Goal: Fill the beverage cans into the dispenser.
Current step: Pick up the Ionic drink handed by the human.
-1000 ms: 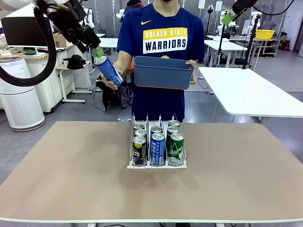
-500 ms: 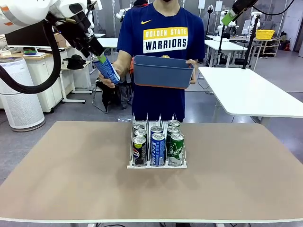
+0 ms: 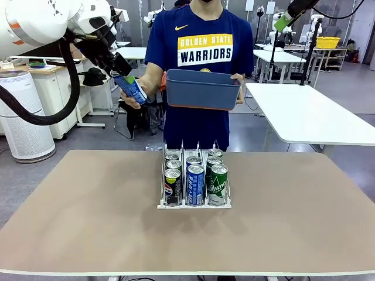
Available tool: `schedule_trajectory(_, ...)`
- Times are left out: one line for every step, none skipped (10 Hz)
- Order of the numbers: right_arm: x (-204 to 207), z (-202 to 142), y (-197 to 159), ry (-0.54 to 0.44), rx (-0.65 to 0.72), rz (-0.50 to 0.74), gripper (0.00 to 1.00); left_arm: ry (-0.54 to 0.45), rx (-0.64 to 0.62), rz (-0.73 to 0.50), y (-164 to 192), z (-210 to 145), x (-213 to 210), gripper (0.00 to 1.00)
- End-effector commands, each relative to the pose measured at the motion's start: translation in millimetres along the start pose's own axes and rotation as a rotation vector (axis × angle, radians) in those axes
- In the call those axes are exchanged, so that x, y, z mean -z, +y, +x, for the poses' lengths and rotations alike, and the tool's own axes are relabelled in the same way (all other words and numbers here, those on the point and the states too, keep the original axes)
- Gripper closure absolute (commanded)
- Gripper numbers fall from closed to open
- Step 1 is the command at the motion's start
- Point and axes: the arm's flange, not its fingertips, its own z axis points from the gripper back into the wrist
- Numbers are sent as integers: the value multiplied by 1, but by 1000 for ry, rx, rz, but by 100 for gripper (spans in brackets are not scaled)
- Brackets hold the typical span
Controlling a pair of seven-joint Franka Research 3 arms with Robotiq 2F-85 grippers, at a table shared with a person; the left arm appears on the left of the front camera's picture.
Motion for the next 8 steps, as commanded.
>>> schedule_trajectory(0,-1,0,1,1,1,0,-45,12,-33,4,-5,7,0)
schedule_trajectory(0,-1,0,1,1,1,0,-43,10,-35,4,-5,10,0)
schedule_trajectory(0,-1,0,1,1,1,0,-34,12,-38,5,-5,12,0)
schedule_trajectory(0,-1,0,1,1,1,0,-31,14,-38,5,-6,12,0)
schedule_trajectory(0,-1,0,1,1,1,0,-30,16,-48,4,-6,12,0)
schedule_trajectory(0,-1,0,1,1,1,0,-11,-11,-18,1,0,10,0)
schedule_trajectory(0,-1,0,1,1,1,0,-11,-11,-18,1,0,10,0)
schedule_trajectory(0,-1,0,1,1,1,0,-11,-11,-18,1,0,10,0)
